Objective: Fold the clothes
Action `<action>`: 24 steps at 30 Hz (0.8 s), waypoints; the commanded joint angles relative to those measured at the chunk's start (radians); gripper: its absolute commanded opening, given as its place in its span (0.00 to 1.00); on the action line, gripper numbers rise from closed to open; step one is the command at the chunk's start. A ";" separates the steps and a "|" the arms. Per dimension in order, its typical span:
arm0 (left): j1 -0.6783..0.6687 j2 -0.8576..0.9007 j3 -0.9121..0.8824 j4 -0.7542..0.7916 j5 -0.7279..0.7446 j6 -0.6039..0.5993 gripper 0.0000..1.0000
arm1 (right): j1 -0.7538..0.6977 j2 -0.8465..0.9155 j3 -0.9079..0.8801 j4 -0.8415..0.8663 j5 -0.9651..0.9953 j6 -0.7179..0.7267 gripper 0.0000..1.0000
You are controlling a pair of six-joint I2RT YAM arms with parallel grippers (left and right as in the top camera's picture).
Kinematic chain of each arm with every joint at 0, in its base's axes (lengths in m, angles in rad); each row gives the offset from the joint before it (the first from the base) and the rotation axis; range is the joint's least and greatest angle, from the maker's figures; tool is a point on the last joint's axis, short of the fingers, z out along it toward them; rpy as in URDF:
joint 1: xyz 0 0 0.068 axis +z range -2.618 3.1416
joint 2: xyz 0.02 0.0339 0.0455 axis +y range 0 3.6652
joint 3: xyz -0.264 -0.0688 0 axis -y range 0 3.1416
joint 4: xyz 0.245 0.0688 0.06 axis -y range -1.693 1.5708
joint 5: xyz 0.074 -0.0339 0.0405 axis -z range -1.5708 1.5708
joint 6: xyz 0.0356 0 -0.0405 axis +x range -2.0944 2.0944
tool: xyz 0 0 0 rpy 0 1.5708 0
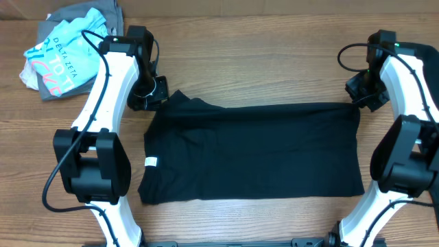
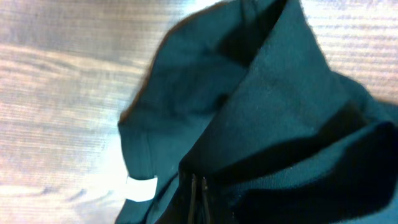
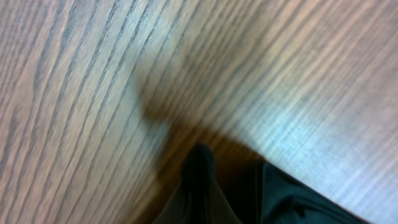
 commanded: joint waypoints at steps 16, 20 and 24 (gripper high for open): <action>-0.076 -0.018 -0.038 -0.237 -0.077 0.023 0.04 | -0.013 -0.036 0.023 -0.200 0.037 0.115 0.04; -0.085 -0.018 -0.118 -0.233 -0.086 0.023 0.04 | -0.013 -0.036 0.023 -0.252 0.037 0.128 0.04; -0.087 -0.018 -0.212 -0.211 -0.090 0.023 0.04 | -0.013 -0.036 0.023 -0.277 0.037 0.129 0.04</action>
